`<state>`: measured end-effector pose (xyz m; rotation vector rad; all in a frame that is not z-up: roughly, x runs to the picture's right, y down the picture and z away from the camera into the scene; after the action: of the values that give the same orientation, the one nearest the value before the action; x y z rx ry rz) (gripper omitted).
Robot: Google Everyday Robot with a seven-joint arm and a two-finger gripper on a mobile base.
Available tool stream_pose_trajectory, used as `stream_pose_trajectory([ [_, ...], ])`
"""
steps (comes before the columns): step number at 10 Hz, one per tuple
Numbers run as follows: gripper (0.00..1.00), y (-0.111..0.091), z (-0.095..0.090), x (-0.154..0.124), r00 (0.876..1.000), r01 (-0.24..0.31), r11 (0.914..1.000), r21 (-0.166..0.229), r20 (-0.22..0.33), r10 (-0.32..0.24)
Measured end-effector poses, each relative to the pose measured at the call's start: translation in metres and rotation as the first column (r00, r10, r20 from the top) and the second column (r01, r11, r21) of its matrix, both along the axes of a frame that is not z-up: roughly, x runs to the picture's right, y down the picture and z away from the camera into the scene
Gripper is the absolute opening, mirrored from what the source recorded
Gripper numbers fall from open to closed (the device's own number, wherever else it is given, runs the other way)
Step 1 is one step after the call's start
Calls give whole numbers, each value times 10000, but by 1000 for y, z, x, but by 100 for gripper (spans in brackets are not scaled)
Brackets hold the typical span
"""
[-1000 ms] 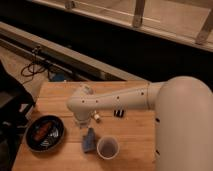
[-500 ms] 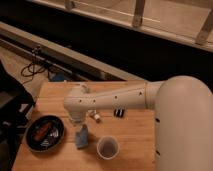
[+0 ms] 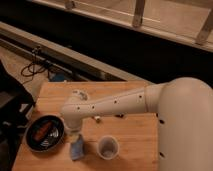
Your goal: Wipe the white sponge on the table
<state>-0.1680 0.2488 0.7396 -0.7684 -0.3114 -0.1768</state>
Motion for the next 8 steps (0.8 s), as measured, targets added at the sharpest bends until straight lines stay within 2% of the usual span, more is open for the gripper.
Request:
stream_pose_trajectory([
  [2, 0, 3, 8, 27, 9975, -72, 9996, -257, -707, 54],
  [5, 0, -29, 36, 56, 9852, -380, 9991, -162, -1678, 347],
  [7, 0, -53, 53, 65, 9787, -601, 9982, 69, -1961, 603],
  [8, 0, -60, 57, 60, 9801, -681, 9975, 166, -1857, 700],
])
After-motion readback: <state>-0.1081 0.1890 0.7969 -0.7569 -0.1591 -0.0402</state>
